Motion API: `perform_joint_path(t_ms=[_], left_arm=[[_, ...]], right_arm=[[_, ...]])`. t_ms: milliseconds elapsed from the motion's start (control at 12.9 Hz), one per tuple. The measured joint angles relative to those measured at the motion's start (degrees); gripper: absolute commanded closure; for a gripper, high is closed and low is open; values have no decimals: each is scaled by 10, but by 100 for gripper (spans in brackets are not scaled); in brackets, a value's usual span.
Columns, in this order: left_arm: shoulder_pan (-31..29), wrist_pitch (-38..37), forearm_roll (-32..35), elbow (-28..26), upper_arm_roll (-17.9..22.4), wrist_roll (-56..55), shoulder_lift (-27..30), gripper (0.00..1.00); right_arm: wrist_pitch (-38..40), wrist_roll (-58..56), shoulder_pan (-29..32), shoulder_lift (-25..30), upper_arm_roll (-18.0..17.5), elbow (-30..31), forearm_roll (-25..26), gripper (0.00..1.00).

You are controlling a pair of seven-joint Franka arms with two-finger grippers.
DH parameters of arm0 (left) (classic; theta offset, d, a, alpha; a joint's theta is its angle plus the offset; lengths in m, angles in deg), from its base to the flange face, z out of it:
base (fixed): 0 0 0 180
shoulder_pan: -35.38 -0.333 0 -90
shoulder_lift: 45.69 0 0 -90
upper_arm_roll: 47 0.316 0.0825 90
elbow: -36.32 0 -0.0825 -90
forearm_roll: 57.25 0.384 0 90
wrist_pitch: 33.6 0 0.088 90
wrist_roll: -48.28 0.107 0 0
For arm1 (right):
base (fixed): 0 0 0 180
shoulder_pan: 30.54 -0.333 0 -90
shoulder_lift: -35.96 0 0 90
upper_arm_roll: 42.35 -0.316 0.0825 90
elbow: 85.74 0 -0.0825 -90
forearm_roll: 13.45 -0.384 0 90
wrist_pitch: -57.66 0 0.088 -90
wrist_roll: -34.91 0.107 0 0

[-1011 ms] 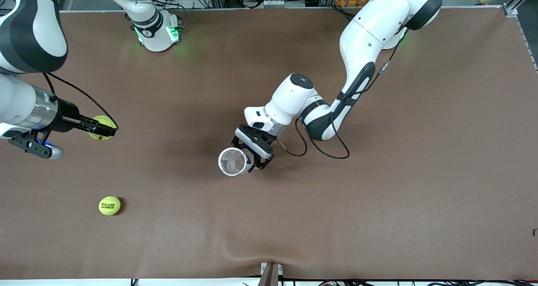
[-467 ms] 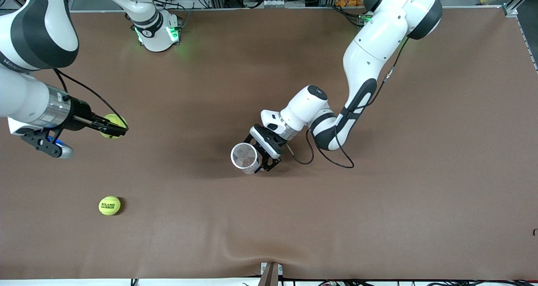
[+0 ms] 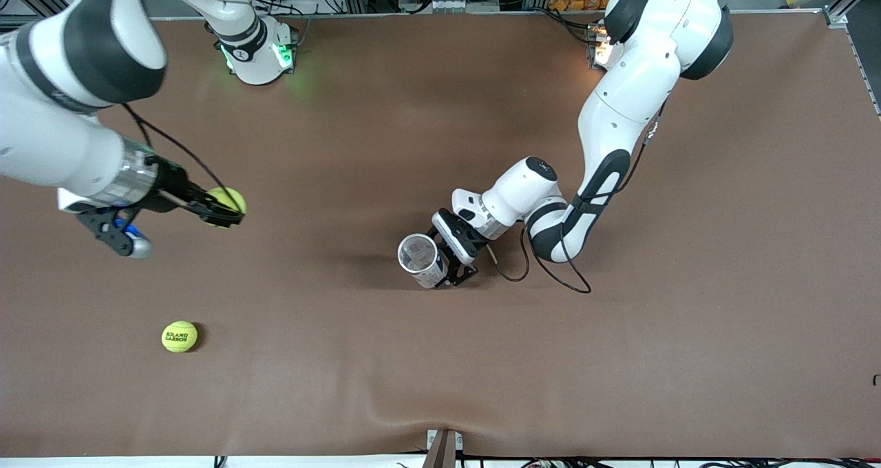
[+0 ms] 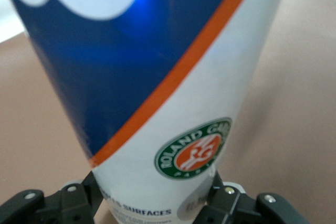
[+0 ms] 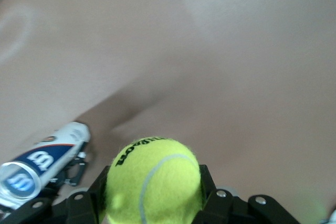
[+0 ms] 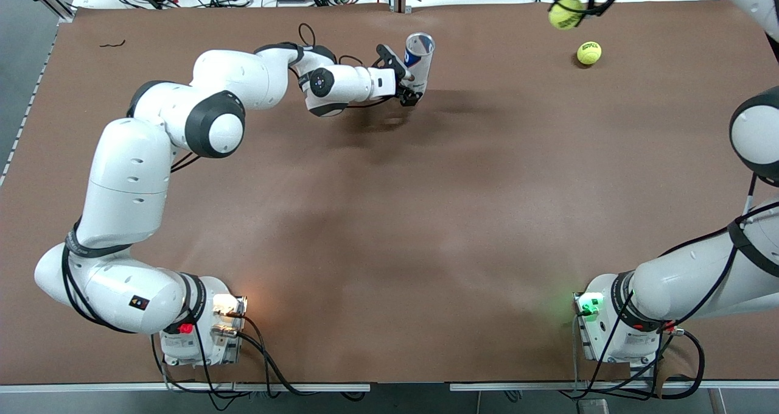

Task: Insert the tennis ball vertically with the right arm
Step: 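Move the ball over the can opening and release it with the right gripper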

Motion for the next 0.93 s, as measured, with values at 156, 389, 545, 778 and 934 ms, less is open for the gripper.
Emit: perform_joint_path(t_ms=[156,389,545,778,934], left_arm=[[1,3,1,0,0,1,-4,24],[-6,4,6,1,0,1,-5,24],[-9,4,8,1,0,1,-8,24],[-7,8,11,1,0,2,-13,25],[-9,14,24,1,0,2,-14,24]], right_arm=[[-28,73,-39,-25,-1,-23,0,72],[-54,171,-97,-87,-1,-88,0,73],[-84,216,-129,-117,-1,-113,0,74],[-144,258,-174,-146,0,-120,5,76],[-157,260,-193,-160,1,-122,25,76]])
